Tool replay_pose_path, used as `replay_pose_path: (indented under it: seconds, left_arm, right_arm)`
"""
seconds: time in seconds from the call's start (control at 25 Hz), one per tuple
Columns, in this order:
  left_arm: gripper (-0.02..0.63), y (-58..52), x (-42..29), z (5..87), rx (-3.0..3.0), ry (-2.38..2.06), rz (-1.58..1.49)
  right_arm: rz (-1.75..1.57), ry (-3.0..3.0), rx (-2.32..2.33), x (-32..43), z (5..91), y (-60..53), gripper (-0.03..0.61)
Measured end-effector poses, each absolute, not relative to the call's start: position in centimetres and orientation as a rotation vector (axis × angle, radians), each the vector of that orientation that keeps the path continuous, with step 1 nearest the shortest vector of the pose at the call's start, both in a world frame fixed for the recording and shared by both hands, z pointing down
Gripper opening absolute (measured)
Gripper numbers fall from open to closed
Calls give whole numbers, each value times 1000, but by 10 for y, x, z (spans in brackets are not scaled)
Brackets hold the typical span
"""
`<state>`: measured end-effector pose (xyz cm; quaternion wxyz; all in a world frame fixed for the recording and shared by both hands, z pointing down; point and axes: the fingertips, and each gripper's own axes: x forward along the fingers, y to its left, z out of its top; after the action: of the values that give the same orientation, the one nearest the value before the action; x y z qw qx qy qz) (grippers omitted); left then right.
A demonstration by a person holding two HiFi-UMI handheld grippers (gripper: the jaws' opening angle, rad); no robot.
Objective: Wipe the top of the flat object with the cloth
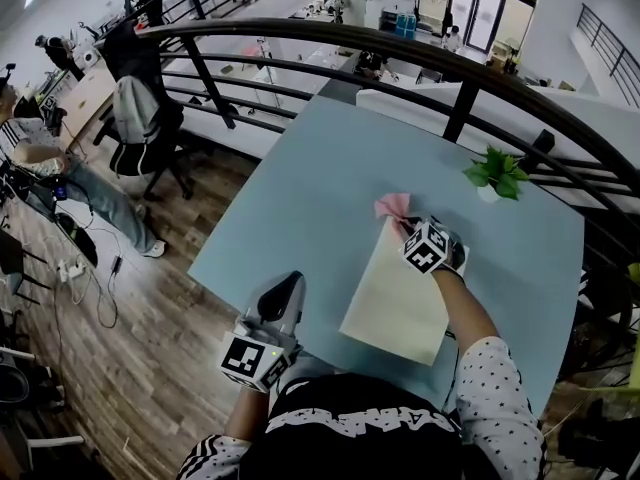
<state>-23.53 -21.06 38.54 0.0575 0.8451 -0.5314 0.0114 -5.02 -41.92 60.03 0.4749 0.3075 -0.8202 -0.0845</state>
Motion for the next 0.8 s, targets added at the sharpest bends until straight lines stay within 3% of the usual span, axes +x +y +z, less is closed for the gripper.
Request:
replay_pose_path:
  seconds: [0.8]
  left_arm:
    - [0, -204, -226, 386, 2573, -1613, 23]
  right_arm:
    - [-270, -2028, 662, -66, 599, -377, 8]
